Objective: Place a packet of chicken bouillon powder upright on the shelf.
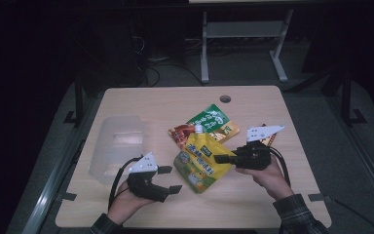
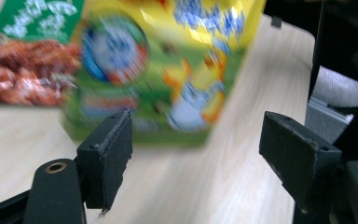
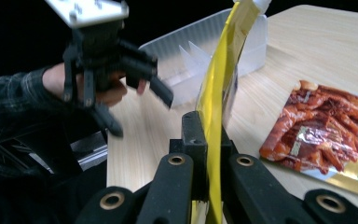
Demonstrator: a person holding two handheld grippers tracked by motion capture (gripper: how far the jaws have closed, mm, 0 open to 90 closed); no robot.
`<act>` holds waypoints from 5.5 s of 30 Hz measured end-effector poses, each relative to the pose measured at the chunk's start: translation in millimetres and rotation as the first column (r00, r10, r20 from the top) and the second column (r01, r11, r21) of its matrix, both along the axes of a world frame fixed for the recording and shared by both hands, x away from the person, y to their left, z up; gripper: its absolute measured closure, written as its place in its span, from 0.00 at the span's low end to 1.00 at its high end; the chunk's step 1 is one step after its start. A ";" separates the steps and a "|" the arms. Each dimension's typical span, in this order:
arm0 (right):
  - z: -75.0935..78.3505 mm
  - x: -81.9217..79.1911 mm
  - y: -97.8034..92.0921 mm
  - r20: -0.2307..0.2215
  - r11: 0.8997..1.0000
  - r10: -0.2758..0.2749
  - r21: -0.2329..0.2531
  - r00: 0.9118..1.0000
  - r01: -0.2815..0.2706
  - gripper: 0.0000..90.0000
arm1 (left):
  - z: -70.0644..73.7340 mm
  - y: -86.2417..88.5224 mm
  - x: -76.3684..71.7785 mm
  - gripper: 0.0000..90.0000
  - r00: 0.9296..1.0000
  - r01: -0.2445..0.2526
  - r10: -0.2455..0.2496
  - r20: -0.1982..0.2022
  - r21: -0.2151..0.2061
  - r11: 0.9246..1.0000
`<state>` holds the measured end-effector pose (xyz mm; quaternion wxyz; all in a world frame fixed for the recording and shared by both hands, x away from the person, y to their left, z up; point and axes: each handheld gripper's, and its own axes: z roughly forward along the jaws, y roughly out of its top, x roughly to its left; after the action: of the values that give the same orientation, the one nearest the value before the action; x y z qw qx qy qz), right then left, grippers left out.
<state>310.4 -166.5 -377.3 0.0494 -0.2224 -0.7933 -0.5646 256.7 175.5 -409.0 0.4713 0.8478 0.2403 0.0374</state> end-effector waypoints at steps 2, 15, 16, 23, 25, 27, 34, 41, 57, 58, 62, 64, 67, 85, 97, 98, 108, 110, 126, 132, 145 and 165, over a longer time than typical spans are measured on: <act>4.2 0.8 3.0 0.007 1.000 0.000 -0.007 1.000 0.000 1.00 | -4.1 -1.0 -6.3 0.26 1.000 0.006 -0.006 -0.002 0.021 1.000; 25.8 17.5 27.8 0.022 1.000 -0.021 -0.020 1.000 0.022 1.00 | -20.2 -1.4 -26.0 0.20 1.000 -0.007 0.006 0.010 0.077 0.997; 27.4 19.7 30.5 0.025 1.000 -0.019 -0.017 1.000 0.019 1.00 | -20.5 -1.4 -27.0 0.20 1.000 -0.010 0.010 0.008 0.075 0.997; 42.2 35.8 53.3 0.042 1.000 0.014 -0.012 0.999 -0.014 1.00 | -24.9 -7.6 -31.8 0.19 1.000 -0.011 0.011 0.002 0.087 0.996; 47.0 39.4 61.6 0.043 1.000 0.028 -0.014 0.999 -0.027 1.00 | -26.2 -10.2 -33.4 0.19 1.000 -0.007 0.006 0.006 0.089 0.996; 51.4 42.7 70.1 0.049 0.999 0.043 -0.016 0.998 -0.042 1.00 | -27.1 -11.8 -34.7 0.19 1.000 -0.002 0.002 0.008 0.094 0.996; 62.6 54.7 99.0 0.051 0.996 0.091 -0.010 0.995 -0.090 1.00 | -31.9 -19.6 -36.9 0.19 1.000 0.003 -0.003 0.004 0.091 0.996; 69.5 63.9 125.6 0.047 0.993 0.117 -0.002 0.992 -0.117 1.00 | -34.7 -21.9 -36.3 0.19 1.000 -0.001 0.001 -0.001 0.086 0.996; 83.2 75.3 181.8 0.039 0.984 0.179 -0.007 0.983 -0.179 1.00 | -37.6 -20.8 -30.9 0.19 1.000 0.010 -0.009 -0.011 0.088 0.996; 83.5 75.9 184.4 0.043 0.984 0.180 -0.007 0.983 -0.180 1.00 | -38.0 -21.2 -30.9 0.19 1.000 0.011 -0.010 -0.013 0.085 0.996; 83.9 77.8 199.5 0.039 0.980 0.197 -0.001 0.980 -0.197 1.00 | -38.9 -22.4 -30.8 0.19 1.000 0.011 -0.010 -0.010 0.082 0.997; 84.0 78.0 205.8 0.033 0.978 0.210 -0.009 0.977 -0.209 1.00 | -38.8 -22.5 -31.0 0.19 1.000 0.011 -0.010 -0.011 0.082 0.997; 82.4 78.1 216.3 0.030 0.976 0.219 -0.020 0.975 -0.219 1.00 | -38.8 -22.3 -30.7 0.19 1.000 0.012 -0.011 -0.011 0.082 0.997; 70.6 74.5 253.5 -0.004 0.959 0.278 -0.054 0.961 -0.278 1.00 | -38.4 -22.3 -31.3 0.19 1.000 0.010 -0.009 -0.021 0.080 0.997; 50.9 73.5 267.6 -0.029 0.948 0.298 -0.109 0.954 -0.299 1.00 | -38.5 -22.4 -31.8 0.19 1.000 0.010 -0.007 -0.030 0.080 0.997; 49.2 73.6 268.4 -0.033 0.947 0.298 -0.110 0.954 -0.300 1.00 | -38.4 -22.5 -32.1 0.19 0.999 0.007 -0.004 -0.032 0.081 0.997; 41.6 69.9 275.7 -0.029 0.938 0.313 -0.146 0.949 -0.313 0.98 | -38.5 -22.3 -31.0 0.19 1.000 0.017 -0.015 -0.023 0.090 0.996; 41.4 68.2 276.5 -0.029 0.939 0.312 -0.144 0.950 -0.313 0.95 | -38.5 -22.4 -31.5 0.19 1.000 0.014 -0.011 -0.027 0.089 0.996; 58.9 62.0 233.6 0.052 0.964 0.225 -0.158 0.973 -0.215 0.51 | -39.7 -21.5 -28.2 0.19 1.000 0.019 -0.018 -0.017 0.098 0.995; 56.9 63.1 204.6 0.066 0.974 0.172 -0.159 0.983 -0.159 0.47 | -39.3 -20.3 -26.9 0.19 1.000 0.017 -0.016 -0.013 0.104 0.994; 34.3 56.1 139.6 0.084 0.986 0.018 -0.164 0.996 -0.004 0.41 | -39.2 -16.1 -23.7 0.19 1.000 -0.003 0.005 -0.019 0.099 0.995; -14.4 28.1 53.4 0.104 0.947 -0.146 -0.274 0.984 0.170 0.40 | -37.9 -11.5 -21.0 0.19 1.000 -0.019 0.020 -0.017 0.094 0.995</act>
<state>338.5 -113.1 -391.7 -0.0609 -0.2665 -0.8467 -0.4565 235.7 164.0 -446.9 0.4283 0.8669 0.2507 0.0458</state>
